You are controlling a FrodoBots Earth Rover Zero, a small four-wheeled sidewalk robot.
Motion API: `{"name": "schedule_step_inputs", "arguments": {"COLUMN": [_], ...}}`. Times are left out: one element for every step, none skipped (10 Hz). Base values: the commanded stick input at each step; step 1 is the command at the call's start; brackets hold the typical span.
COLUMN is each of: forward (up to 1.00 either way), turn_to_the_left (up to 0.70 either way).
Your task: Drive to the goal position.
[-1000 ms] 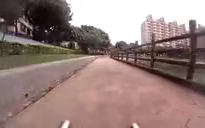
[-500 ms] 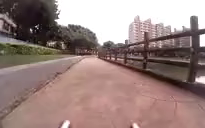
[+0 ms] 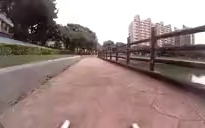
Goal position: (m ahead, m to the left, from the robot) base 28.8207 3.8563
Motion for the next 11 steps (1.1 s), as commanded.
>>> {"name": "schedule_step_inputs", "arguments": {"forward": [1.0,1.0,1.0,1.0,1.0,1.0,1.0,1.0,1.0,1.0,1.0], "turn_to_the_left": [0.0,0.0,0.0,0.0,0.0,0.0,0.0,0.0,0.0,0.0,0.0]}}
